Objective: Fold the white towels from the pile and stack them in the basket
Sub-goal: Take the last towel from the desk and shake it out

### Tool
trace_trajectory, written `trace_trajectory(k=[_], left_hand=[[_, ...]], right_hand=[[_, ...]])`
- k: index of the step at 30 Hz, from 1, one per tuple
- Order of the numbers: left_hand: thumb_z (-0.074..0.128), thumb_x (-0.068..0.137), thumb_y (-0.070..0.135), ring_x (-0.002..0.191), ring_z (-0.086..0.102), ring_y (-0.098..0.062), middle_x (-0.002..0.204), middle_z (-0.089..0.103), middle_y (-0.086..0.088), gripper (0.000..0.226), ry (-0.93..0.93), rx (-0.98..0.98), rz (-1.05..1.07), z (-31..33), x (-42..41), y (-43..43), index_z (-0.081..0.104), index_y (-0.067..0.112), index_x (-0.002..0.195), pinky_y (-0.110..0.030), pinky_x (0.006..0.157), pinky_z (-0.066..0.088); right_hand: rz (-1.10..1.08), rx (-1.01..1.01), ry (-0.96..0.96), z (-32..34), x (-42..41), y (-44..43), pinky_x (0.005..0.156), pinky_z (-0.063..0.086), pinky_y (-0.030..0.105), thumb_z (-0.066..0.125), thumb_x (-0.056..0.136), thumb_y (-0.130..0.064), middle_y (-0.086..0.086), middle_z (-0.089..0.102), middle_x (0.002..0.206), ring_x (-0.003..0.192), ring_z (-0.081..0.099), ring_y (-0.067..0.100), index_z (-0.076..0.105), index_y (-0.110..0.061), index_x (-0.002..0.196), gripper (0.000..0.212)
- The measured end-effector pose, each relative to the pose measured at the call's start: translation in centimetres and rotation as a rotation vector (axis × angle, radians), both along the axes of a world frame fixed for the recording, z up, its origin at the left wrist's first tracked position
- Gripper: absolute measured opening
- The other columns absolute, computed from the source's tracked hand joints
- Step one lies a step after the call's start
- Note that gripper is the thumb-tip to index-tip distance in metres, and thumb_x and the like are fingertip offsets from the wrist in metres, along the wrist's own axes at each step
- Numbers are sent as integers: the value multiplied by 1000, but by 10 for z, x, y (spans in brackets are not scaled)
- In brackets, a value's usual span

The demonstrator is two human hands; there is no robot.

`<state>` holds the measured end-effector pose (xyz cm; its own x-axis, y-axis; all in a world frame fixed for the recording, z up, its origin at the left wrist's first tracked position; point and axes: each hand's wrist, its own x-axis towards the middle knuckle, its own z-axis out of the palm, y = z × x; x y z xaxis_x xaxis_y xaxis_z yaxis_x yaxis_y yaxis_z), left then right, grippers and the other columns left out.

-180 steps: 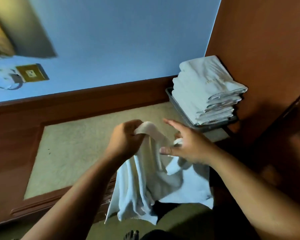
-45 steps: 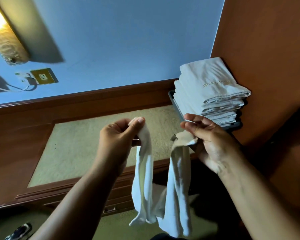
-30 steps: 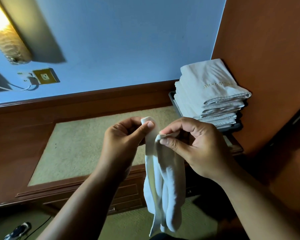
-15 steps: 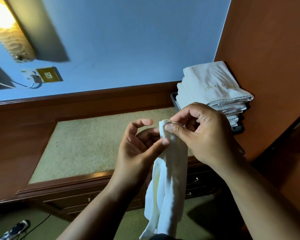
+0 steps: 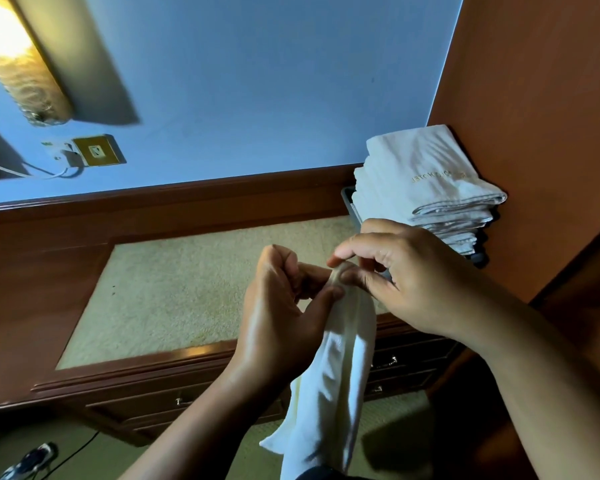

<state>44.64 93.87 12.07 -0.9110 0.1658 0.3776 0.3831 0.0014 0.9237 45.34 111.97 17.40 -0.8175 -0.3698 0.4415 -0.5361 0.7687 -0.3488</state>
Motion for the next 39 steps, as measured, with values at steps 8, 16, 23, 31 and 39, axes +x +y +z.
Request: trace_trajectory(k=[8, 16, 23, 31, 39], left_hand=[[77, 86, 13, 85, 69, -20, 86, 70, 3, 19, 186, -99, 95, -25, 0, -4, 58, 17, 88, -38, 76, 56], [60, 94, 16, 71, 59, -12, 95, 59, 8, 20, 491, -647, -116, -31, -14, -24, 65, 26, 110, -30, 59, 48], [41, 86, 9, 96, 66, -20, 119, 66, -4, 56, 461, -967, -484, -8, -41, -42, 46, 24, 140, -35, 75, 56], [54, 101, 18, 82, 54, -28, 87, 58, -8, 17, 1057, -1110, -178, 21, -73, -34, 67, 9, 106, -42, 75, 48], [62, 97, 18, 137, 44, -33, 134, 60, -7, 11, 1111, -1061, -51, 33, -76, -19, 73, 15, 96, -51, 122, 17]], right_hand=[[-8, 161, 146, -8, -4, -11, 76, 40, 27, 46, 97, -25, -5, 49, 97, 86, 45, 10, 61, -15, 100, 18], [27, 156, 131, -9, -16, -8, 76, 41, 27, 56, 95, -21, -12, 42, 96, 83, 42, 6, 61, -16, 99, 8], [23, 59, 159, 2, -24, 3, 72, 45, 36, 54, 96, -22, -3, 51, 91, 80, 51, 15, 62, -13, 99, 12], [-160, -303, 95, -20, -26, 11, 71, 40, 15, 64, 94, -18, -12, 52, 86, 79, 55, 7, 62, -21, 105, 11], [-340, -568, 82, -88, 16, -35, 64, 49, 28, 66, 89, -32, -4, 56, 84, 79, 59, 11, 51, -20, 90, 19]])
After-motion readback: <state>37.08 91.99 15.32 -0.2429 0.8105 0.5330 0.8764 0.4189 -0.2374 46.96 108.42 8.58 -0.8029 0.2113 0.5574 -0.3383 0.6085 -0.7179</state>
